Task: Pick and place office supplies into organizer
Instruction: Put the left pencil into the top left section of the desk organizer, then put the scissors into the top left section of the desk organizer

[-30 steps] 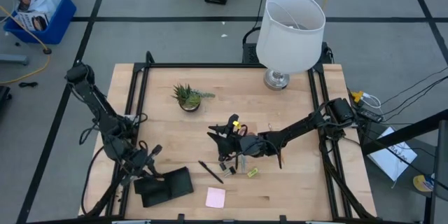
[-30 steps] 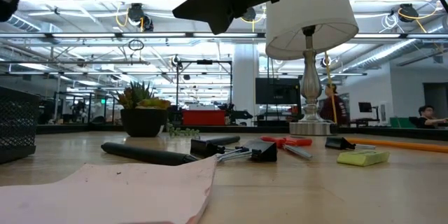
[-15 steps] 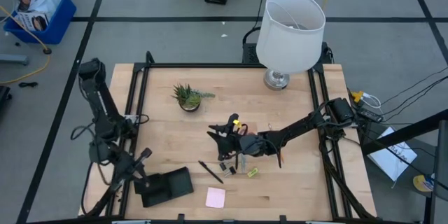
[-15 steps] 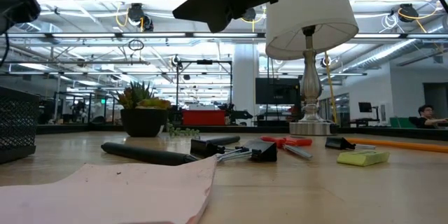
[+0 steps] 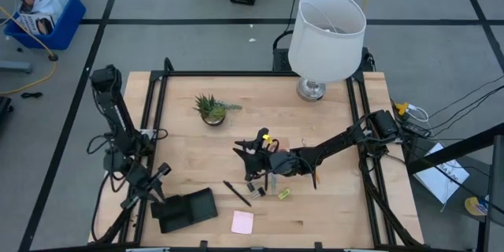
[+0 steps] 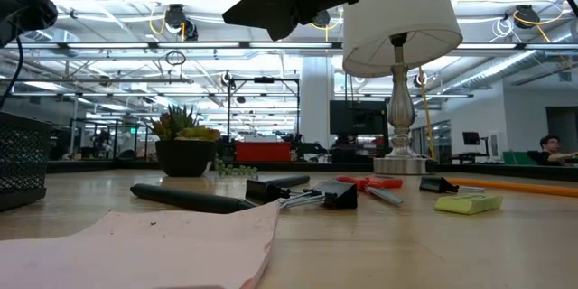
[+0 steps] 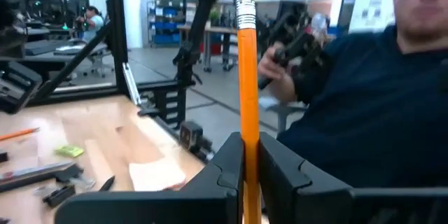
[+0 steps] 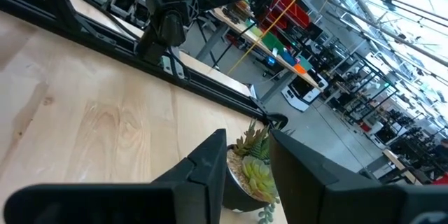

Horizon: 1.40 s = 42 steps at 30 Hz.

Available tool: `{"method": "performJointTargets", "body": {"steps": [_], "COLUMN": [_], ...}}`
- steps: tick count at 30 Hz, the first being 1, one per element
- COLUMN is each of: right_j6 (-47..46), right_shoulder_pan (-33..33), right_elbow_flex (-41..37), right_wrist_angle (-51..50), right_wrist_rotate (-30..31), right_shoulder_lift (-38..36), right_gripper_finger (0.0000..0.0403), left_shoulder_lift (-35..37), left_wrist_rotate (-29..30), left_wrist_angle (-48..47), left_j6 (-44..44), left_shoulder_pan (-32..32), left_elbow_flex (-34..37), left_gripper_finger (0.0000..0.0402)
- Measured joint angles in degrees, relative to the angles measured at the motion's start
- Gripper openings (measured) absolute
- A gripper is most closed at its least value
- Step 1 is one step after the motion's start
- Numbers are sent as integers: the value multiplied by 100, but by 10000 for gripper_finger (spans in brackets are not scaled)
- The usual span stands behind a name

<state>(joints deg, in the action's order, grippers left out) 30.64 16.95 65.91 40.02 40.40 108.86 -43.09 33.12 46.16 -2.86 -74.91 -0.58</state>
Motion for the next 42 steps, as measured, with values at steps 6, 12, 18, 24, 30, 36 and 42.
{"method": "performJointTargets", "body": {"steps": [6, 12, 18, 24, 30, 36, 42], "right_j6": [-1, -1, -16, -20, -286, -1214, -2032], "right_shoulder_pan": [0, 0, 0, 0, 0, 2, 30], "right_elbow_flex": [-2, 0, -2, -2, -1, -2, -2], "right_wrist_angle": [-35, -40, -40, -40, -51, -413, -1116], "right_wrist_rotate": [0, 0, 0, 0, -34, -17, -5], "right_shoulder_lift": [0, 0, 0, 0, 0, 4, 4], "right_gripper_finger": [102, 102, 102, 102, 102, 102, 102], "left_shoulder_lift": [0, -2, -2, -2, -2, 2, 2], "left_wrist_rotate": [-7, -94, -155, -112, 542, 1423, 2092], "left_wrist_angle": [88, 48, 38, 21, 241, 570, 792], "left_j6": [194, -47, -58, -103, -17, 18, -370], "left_shoulder_pan": [0, 0, 0, 88, 444, 1016, 1787], "left_elbow_flex": [0, 0, 0, 0, 0, 0, -2], "left_gripper_finger": [24, 65, 110, 136, 143, 130, 118]}}
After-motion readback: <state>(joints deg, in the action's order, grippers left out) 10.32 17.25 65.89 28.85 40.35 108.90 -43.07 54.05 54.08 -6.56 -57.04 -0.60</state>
